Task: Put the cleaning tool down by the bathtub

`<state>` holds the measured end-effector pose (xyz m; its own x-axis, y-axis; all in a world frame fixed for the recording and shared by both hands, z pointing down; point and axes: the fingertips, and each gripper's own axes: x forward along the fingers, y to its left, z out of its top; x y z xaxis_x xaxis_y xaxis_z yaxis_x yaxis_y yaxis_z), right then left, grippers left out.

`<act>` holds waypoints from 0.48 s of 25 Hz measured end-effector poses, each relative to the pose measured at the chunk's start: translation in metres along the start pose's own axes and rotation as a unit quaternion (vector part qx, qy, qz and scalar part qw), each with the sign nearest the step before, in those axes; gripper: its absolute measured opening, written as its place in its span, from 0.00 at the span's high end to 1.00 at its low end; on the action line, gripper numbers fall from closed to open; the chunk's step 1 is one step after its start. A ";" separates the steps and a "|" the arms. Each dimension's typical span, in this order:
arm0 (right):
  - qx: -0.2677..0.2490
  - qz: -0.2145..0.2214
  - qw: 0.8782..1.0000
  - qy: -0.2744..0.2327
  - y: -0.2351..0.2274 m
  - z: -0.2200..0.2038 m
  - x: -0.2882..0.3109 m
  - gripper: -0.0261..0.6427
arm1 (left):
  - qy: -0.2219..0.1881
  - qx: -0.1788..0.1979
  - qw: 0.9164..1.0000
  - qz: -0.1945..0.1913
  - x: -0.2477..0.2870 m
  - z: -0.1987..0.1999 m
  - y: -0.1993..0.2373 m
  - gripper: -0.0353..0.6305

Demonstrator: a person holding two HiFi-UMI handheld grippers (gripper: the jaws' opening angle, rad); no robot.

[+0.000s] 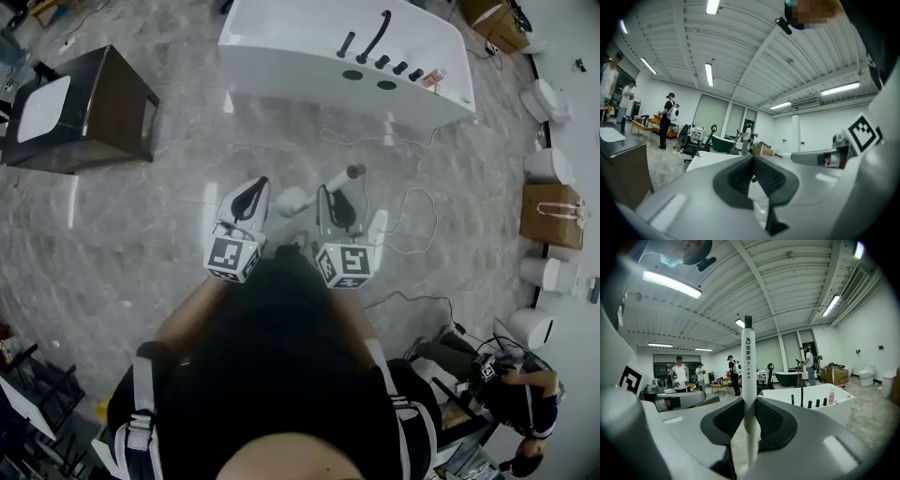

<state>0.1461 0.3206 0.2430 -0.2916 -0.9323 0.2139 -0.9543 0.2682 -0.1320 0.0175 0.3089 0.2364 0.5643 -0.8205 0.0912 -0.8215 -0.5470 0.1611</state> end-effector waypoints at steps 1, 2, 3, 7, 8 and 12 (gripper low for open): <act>0.001 0.000 1.000 -0.002 0.002 0.000 0.000 0.84 | 0.000 0.000 1.000 0.000 -0.002 0.000 0.002 0.93; 0.003 0.000 1.000 -0.004 0.003 0.001 -0.001 0.84 | 0.000 -0.001 1.000 0.001 -0.004 -0.001 0.003 0.93; 0.005 0.000 1.000 -0.005 0.005 0.001 -0.001 0.84 | 0.000 -0.002 1.000 0.001 -0.005 0.000 0.005 0.93; 0.008 -0.007 1.000 -0.004 0.013 0.001 0.001 0.84 | 0.001 -0.006 1.000 0.002 -0.013 0.000 0.014 0.93; 0.007 -0.009 1.000 -0.003 0.015 0.000 0.001 0.84 | 0.001 -0.006 1.000 0.001 -0.015 -0.001 0.016 0.93; 0.002 -0.017 1.000 -0.001 0.026 -0.002 -0.001 0.84 | -0.001 -0.005 1.000 -0.006 -0.026 -0.001 0.023 0.93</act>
<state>0.1218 0.3286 0.2416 -0.2588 -0.9414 0.2162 -0.9633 0.2351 -0.1294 -0.0161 0.3183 0.2391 0.5738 -0.8143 0.0877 -0.8138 -0.5548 0.1728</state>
